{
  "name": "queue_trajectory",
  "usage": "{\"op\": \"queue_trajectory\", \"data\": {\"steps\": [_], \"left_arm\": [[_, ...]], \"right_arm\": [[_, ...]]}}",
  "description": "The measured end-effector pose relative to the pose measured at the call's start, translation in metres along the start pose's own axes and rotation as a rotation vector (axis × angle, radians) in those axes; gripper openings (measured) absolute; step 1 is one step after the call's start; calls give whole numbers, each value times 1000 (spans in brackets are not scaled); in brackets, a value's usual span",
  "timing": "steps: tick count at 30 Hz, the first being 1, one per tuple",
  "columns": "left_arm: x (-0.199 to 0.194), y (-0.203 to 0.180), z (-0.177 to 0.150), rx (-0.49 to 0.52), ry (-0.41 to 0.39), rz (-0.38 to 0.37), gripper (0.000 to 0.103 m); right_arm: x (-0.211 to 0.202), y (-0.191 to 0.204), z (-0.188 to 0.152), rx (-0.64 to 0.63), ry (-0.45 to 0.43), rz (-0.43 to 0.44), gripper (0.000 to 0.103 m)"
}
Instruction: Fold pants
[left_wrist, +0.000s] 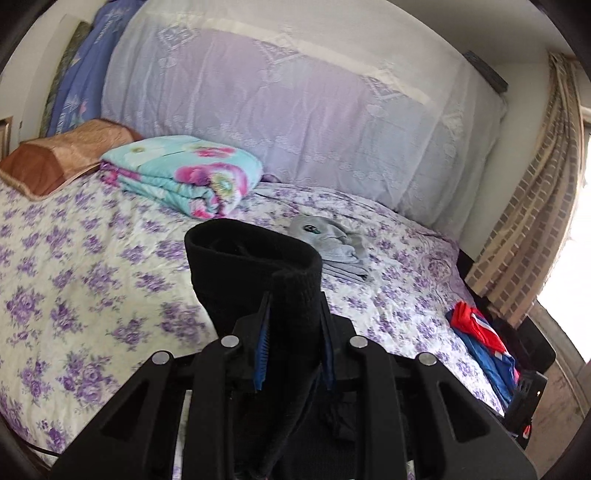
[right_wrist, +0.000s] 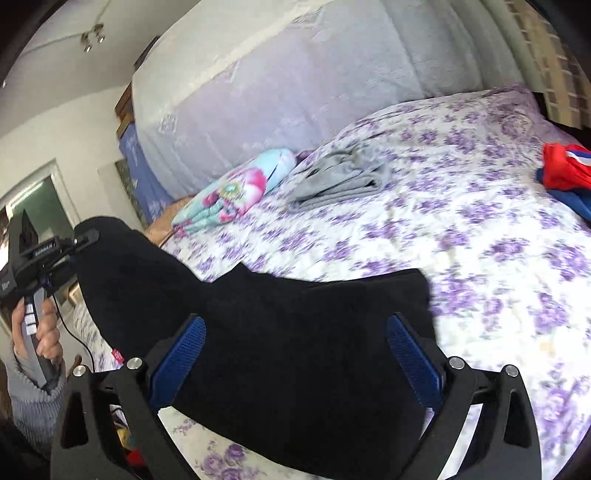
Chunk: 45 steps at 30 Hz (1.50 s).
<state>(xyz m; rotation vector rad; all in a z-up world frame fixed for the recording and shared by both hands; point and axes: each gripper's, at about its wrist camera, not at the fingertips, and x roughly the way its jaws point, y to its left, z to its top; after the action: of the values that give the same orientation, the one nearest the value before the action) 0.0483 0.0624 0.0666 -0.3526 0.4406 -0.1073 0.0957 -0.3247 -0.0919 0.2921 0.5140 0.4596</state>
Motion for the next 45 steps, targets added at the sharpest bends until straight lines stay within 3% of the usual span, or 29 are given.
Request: {"op": "queue_trajectory", "data": {"steps": [4,8,12,14,16,19,21,23,24,27,30,34,39,45], "left_arm": [[23,-69,-3,140,32,-70,21],[49,-151,-29,328,61,-119,21],[79,-220,-89,516,148,-194,21],[103,-241,-132,565,259,-236,21],[122,-245,-164,572,356,-251,21],[130,-241,-184,587,388,-240,23],[124,-239,-182,576,391,-278,37],[115,-234,-175,543,386,-307,68],[111,-231,-170,526,370,-310,71],[101,-216,-156,481,342,-303,72],[104,-196,-143,424,327,-237,74],[120,-175,-140,361,365,-172,74],[131,-187,-171,461,440,-148,74],[128,-193,-189,542,436,-120,74]], "right_arm": [[-47,-50,3,168,-141,-53,99],[-71,-92,0,317,-213,-47,99],[-87,-117,3,427,-256,5,99],[-93,-128,3,462,-271,-10,99],[-94,-134,3,490,-284,-15,99],[-95,-138,0,504,-282,-7,99],[-89,-136,-1,499,-260,-5,99],[-82,-132,-3,491,-234,0,99],[-78,-130,-4,485,-221,0,99],[-71,-124,-6,465,-189,-12,99],[-64,-123,-9,472,-166,-17,99],[-59,-121,-11,465,-147,-19,99],[-56,-121,-12,466,-137,-24,99],[-51,-122,-13,468,-121,-31,99]]}}
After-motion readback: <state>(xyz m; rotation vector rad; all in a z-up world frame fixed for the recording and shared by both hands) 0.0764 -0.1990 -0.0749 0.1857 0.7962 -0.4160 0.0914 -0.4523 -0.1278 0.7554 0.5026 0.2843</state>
